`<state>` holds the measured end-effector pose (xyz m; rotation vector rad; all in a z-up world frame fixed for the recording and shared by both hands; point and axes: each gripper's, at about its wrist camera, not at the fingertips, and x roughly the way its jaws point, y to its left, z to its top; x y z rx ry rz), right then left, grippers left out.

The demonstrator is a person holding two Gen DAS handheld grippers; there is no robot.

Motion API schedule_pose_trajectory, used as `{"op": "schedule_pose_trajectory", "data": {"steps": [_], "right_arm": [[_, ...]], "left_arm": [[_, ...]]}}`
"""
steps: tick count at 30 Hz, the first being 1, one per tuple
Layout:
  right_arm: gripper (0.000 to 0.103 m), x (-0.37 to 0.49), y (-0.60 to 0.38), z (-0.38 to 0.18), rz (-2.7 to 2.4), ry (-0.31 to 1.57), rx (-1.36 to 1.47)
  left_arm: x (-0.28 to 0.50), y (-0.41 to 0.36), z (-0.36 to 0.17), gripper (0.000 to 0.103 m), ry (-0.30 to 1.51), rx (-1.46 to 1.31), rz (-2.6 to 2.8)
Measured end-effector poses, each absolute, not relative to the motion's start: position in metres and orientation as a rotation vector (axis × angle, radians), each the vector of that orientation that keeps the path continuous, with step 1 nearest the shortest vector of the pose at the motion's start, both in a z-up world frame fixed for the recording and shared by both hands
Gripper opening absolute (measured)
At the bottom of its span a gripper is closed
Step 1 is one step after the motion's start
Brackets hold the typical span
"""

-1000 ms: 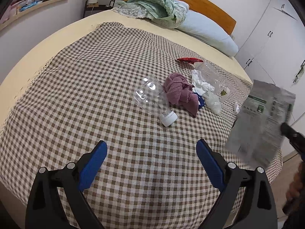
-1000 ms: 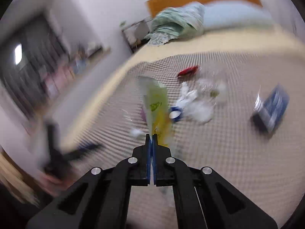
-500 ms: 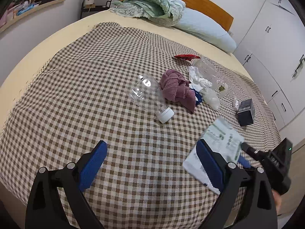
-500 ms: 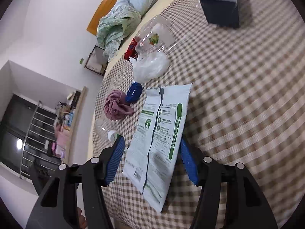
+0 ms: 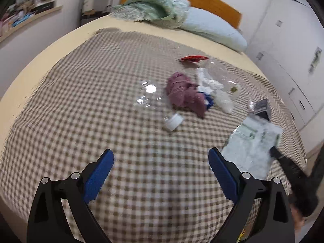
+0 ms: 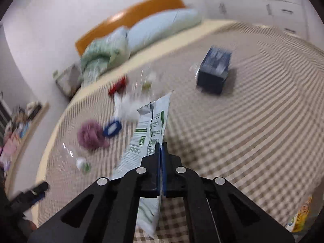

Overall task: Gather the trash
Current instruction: 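Grasp the white-green pet food pouch with the right tool and lift it, then grasp the white tissue with the left tool while the right tool holds the pouch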

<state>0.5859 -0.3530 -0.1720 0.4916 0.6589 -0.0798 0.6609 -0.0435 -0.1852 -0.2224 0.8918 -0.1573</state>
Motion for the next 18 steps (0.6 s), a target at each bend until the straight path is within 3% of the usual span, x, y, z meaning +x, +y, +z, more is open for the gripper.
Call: {"op": "schedule_pose_trajectory", "data": {"steps": [5,9,12,15,17,18], "right_arm": [[0.001,0.573,-0.387,-0.173,-0.132,0.553,0.571],[0.001,0.568,-0.411,-0.167,-0.153,0.508,0.569],[0.001,0.570,-0.427,-0.174,-0.133,0.505,0.635],[0.001,0.568,-0.442,-0.175,-0.110,0.497,0.667],[0.001,0.566,-0.450,-0.174,-0.107,0.490,0.672],[0.001,0.566,-0.452,-0.175,-0.108,0.490,0.673]], "left_arm": [[0.699,-0.053,-0.165,0.091,0.868,-0.292,-0.261],[0.759,-0.093,-0.133,0.091,0.828,-0.185,-0.352],[0.819,-0.136,-0.133,0.091,0.910,-0.130,-0.341],[0.885,-0.177,-0.166,0.091,1.055,-0.089,-0.313],[0.910,-0.188,-0.188,0.077,1.129,-0.078,-0.260],[0.925,-0.195,-0.202,0.074,1.173,-0.082,-0.220]]}}
